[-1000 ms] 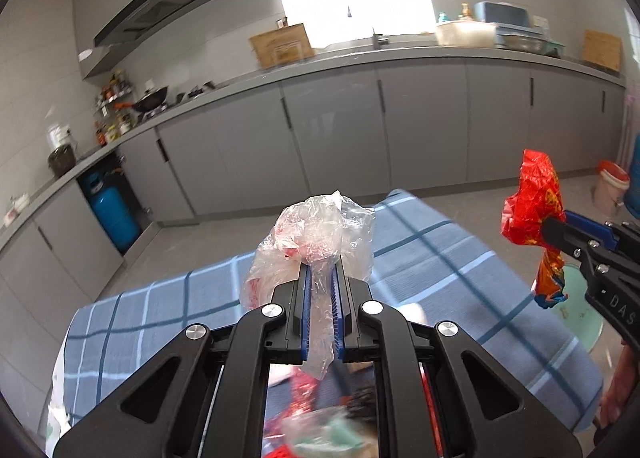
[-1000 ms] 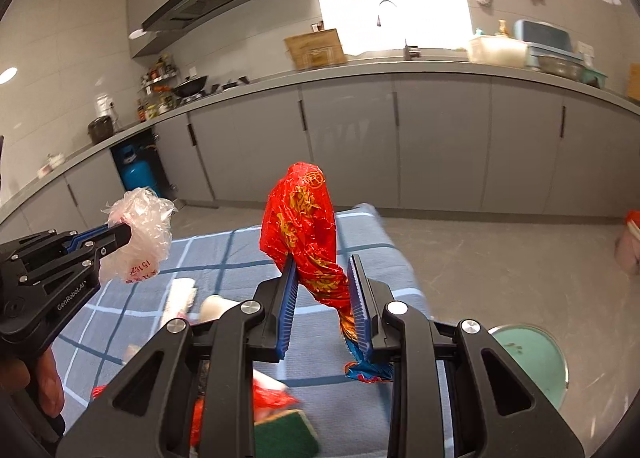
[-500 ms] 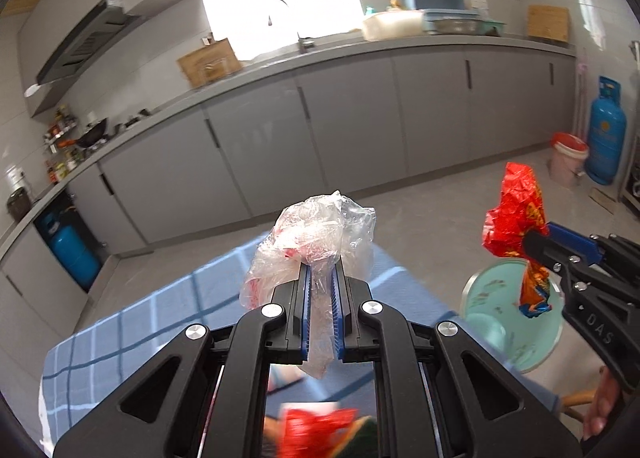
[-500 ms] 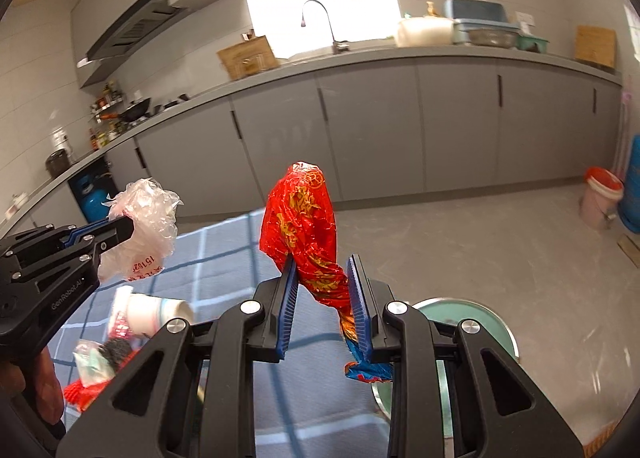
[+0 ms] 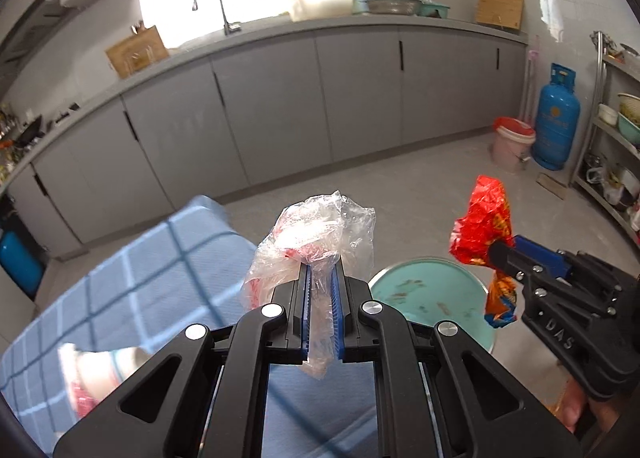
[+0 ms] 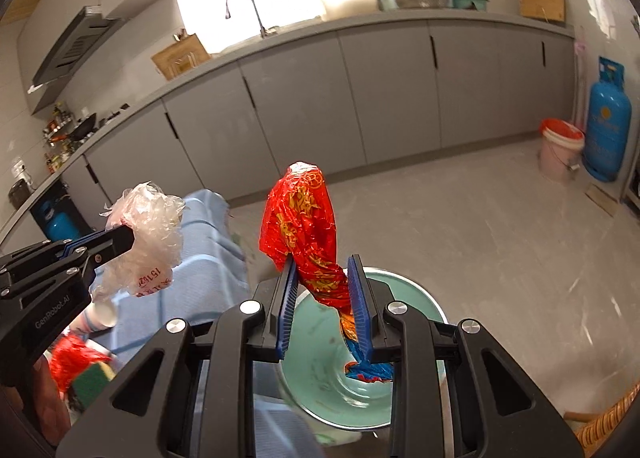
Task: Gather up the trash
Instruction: 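Carry the plastic bag and red wrapper in both grippers over the green bucket, then open both grippers to drop the bag and wrapper into the bucket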
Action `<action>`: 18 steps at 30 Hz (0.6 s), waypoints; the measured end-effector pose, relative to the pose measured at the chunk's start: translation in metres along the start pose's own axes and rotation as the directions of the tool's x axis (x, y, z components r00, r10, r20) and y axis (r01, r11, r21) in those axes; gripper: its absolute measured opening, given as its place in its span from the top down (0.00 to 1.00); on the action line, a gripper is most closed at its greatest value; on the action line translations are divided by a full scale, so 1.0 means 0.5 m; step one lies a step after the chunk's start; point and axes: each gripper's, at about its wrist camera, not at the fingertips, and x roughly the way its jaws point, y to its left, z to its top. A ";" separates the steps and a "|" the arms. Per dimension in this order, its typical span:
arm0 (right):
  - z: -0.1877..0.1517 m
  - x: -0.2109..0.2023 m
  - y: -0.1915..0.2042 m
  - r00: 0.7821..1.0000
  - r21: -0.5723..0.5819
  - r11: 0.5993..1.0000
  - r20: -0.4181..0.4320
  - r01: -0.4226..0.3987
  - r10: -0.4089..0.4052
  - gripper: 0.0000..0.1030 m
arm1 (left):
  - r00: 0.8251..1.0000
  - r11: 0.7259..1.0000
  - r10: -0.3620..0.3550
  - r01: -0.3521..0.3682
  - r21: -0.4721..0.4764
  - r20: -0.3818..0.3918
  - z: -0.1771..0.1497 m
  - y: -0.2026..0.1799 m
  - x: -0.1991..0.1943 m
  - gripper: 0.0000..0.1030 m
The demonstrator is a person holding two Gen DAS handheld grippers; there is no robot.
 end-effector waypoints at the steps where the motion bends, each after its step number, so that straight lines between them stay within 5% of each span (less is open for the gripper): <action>1: -0.004 0.007 -0.009 1.000 0.007 1.000 -0.007 0.005 -0.005 0.74 | 1.000 1.000 -0.023 0.023 -0.002 -0.006 -0.004 -0.011 0.012 0.90; 18: -0.043 0.116 -0.099 0.991 0.038 0.998 -0.123 0.051 -0.046 0.73 | 0.986 0.991 -0.129 0.132 0.020 -0.108 -0.046 -0.117 0.175 0.89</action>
